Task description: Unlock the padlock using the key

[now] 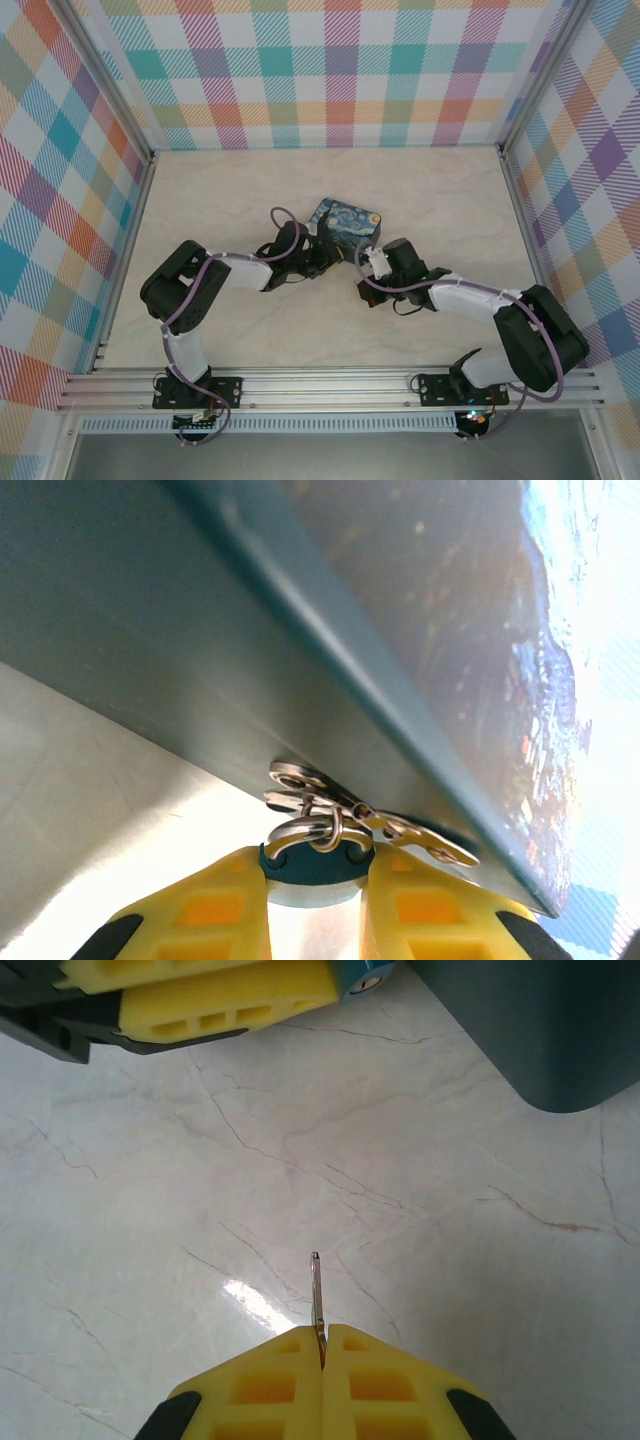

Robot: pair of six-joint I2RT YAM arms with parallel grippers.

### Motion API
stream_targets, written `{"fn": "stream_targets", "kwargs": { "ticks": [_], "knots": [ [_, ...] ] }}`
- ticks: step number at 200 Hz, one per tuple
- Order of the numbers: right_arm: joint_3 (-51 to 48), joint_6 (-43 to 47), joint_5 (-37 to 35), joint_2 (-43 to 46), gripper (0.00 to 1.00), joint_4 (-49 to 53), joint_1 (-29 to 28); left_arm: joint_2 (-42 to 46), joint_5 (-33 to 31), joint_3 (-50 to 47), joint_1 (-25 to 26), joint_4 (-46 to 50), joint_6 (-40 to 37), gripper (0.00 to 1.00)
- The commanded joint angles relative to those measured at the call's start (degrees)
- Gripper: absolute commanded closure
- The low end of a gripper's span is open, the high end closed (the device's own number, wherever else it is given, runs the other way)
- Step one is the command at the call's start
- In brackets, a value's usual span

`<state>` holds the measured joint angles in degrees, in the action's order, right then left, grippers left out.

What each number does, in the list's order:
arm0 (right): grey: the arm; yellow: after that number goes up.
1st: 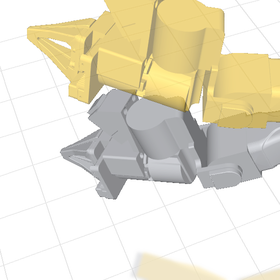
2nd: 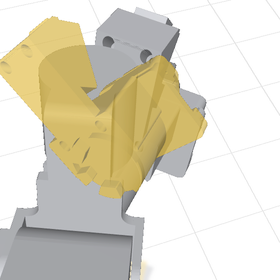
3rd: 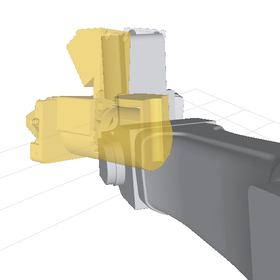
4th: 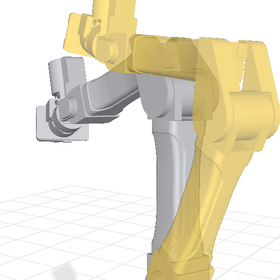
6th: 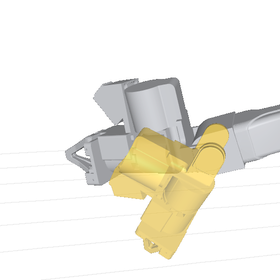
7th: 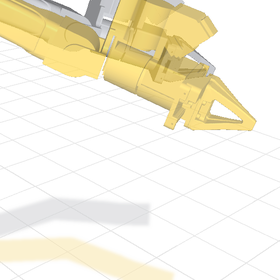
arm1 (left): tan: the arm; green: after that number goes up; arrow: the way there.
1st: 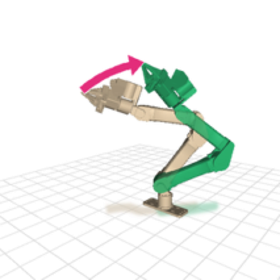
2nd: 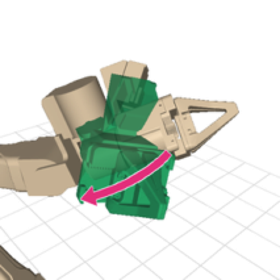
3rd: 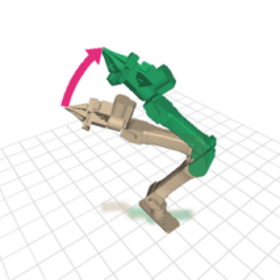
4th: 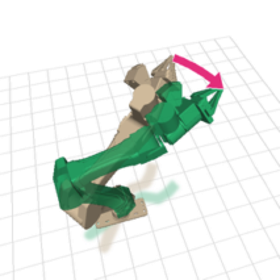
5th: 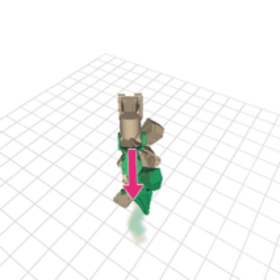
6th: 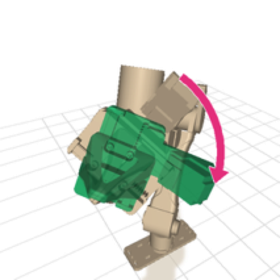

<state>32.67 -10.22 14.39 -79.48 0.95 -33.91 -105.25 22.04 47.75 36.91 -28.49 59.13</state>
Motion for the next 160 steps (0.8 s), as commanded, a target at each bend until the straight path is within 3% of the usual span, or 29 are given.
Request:
{"fn": "stream_targets", "kwargs": {
  "ticks": [1,96,160],
  "knots": [
    [2.7,5.5,0.0,-1.8,0.96,-0.2,-0.5,2.4,3.5,1.2,1.0,-0.1,5.4,0.85],
    [11.4,12.3,-1.4,-7.0,0.96,6.0,-0.4,9.1,4.2,3.9,1.3,12.2,4.3,0.89],
    [11.7,11.4,-1.6,-6.1,0.96,5.2,-0.3,9.9,2.6,3.5,1.3,13.3,3.7,0.9]
  ]
}}
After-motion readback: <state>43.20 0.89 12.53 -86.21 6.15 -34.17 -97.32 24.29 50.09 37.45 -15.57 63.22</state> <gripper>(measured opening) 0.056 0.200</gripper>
